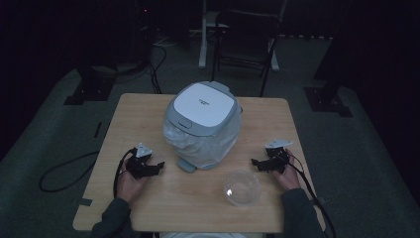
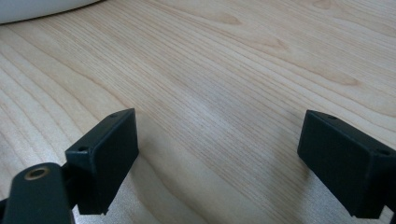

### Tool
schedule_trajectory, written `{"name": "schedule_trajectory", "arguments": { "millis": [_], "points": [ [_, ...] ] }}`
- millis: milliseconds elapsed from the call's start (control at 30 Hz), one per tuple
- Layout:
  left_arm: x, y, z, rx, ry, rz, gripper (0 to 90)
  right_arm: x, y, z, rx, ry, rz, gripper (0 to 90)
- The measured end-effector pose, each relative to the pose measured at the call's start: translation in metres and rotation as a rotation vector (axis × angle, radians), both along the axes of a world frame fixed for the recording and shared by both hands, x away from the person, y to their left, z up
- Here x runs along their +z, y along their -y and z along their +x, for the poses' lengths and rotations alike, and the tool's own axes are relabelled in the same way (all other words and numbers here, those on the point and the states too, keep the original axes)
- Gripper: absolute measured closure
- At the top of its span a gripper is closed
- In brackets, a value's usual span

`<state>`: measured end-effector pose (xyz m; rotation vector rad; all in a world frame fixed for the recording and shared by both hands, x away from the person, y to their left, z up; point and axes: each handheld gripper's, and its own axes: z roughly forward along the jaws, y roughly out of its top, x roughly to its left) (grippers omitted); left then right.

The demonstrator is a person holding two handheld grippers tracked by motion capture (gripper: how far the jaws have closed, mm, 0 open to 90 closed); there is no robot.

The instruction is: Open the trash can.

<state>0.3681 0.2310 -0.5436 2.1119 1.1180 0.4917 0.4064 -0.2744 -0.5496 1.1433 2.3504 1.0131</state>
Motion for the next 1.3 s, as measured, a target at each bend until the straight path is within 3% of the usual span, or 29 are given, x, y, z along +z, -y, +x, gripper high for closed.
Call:
{"name": "schedule_trajectory", "arguments": {
  "millis": [167,267,333,567,833,1300],
  "points": [
    [0.000,-0.001,-0.002,0.015,0.003,-0.001,32.8,0.000,0.000,0.000,0.000,0.000,0.000,11.5],
    [0.000,-0.003,-0.003,0.020,0.007,-0.007,39.2,0.000,0.000,0.000,0.000,0.000,0.000,11.5],
    [0.000,-0.006,-0.003,0.026,0.000,-0.034,40.1,0.000,0.000,0.000,0.000,0.000,0.000,11.5],
    [0.001,-0.005,-0.002,0.018,-0.003,-0.029,39.5,0.000,0.000,0.000,0.000,0.000,0.000,11.5],
    [0.007,-0.007,-0.003,0.038,-0.003,-0.064,34.7,0.000,0.000,0.000,0.000,0.000,0.000,11.5],
    [0.018,-0.002,-0.006,0.008,-0.011,-0.107,35.6,0.000,0.000,0.000,-0.008,0.000,0.001,12.1]
  ]
}}
